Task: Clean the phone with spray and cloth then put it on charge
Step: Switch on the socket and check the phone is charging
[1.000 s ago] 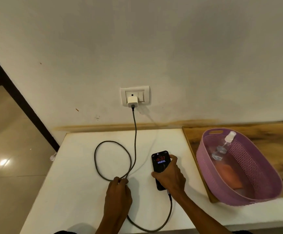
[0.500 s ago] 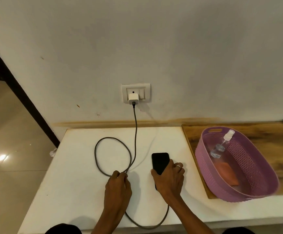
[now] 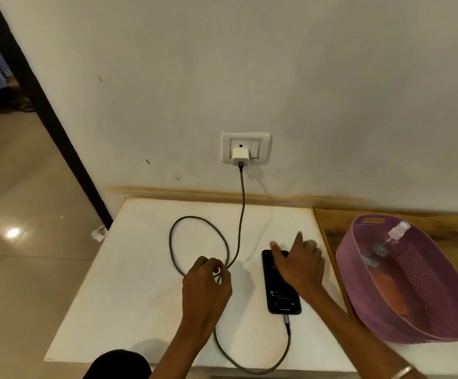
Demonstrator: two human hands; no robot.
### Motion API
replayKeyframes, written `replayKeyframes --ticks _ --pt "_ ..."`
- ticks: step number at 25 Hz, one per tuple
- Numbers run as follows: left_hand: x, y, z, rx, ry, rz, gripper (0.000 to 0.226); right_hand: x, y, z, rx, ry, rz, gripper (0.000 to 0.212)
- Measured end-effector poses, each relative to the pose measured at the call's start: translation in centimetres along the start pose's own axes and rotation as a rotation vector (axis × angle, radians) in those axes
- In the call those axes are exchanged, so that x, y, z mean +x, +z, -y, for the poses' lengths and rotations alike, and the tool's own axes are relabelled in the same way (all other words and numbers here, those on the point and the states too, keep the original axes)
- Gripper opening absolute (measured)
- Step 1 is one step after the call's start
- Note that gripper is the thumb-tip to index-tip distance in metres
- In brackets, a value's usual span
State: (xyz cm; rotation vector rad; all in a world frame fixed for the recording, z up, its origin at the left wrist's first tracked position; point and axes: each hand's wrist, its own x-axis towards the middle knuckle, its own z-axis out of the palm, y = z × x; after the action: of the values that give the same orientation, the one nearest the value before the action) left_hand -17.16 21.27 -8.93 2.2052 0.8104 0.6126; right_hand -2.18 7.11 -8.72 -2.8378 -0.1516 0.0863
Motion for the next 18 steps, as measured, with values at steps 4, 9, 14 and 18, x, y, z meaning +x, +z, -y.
replayKeyframes --ticks 4,9,14,18 --pt "1.0 -0.6 0.2 -0.030 -0.040 -0.055 0.006 7.0 -5.5 4.8 0.142 -0.189 -0.046 0.052" --pt "1.7 -0.3 0.7 -0.046 -0.072 -0.060 0.006 10.0 -8.9 11.1 0.284 -0.455 -0.169 0.060" --pt "2.2 -0.5 1.2 -0.045 -0.092 -0.070 0.004 9.6 -7.5 12.8 -0.068 -0.559 -0.305 0.079" --pt "2.1 -0.4 1.7 -0.044 -0.078 -0.069 0.006 9.3 -5.9 12.2 -0.253 -0.498 -0.261 0.093"
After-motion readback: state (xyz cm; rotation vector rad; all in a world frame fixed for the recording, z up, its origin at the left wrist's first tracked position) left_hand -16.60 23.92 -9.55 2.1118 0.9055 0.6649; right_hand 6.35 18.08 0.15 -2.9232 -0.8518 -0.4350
